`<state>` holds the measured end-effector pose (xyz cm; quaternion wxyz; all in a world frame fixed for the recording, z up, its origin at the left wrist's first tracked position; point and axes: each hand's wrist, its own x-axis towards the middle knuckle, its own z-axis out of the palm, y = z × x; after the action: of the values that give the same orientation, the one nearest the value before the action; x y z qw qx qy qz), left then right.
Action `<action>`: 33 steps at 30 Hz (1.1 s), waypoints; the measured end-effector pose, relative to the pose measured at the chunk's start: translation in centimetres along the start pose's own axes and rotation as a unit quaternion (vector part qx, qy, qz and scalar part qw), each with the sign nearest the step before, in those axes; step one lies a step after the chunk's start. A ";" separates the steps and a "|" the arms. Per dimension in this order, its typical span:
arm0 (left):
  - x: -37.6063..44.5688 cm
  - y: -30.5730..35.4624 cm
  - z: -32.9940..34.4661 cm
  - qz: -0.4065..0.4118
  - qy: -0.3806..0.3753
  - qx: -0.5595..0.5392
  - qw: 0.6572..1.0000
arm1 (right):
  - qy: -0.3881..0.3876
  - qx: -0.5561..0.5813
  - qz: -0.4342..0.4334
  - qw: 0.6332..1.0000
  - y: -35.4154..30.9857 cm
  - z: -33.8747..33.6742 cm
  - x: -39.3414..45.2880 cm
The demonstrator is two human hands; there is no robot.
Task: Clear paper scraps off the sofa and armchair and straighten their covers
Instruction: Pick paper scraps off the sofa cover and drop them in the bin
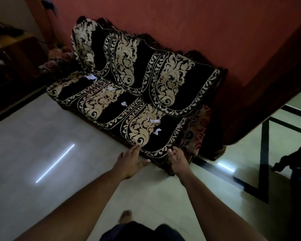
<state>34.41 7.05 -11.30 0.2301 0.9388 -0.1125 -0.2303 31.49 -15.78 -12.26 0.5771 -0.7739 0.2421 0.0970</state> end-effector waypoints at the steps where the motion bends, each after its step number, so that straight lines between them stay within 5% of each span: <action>1: 1.6 -0.5 -0.6 0.001 -0.011 0.009 1.000 | 0.000 -0.002 0.009 1.000 -0.4 0.4 1.2; 13: 23.0 -4.1 -1.2 0.015 -0.111 0.094 0.989 | -0.011 -0.020 0.092 0.996 2.0 2.8 21.8; 22: 39.8 -7.7 4.6 -0.033 -0.179 0.118 0.976 | -0.074 -0.090 0.153 0.981 6.7 4.7 39.6; 29: 49.6 -14.2 12.9 -0.027 -0.200 0.172 0.964 | -0.100 -0.197 0.156 0.963 12.8 10.5 49.4; 33: 53.8 -17.7 16.6 -0.001 -0.210 0.226 0.951 | -0.048 -0.329 0.067 0.941 15.9 13.8 53.6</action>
<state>74.97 -0.91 -53.44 -0.0168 0.8967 -0.2064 -0.3912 71.89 -20.37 -53.09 0.2933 -0.8971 0.2194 0.2470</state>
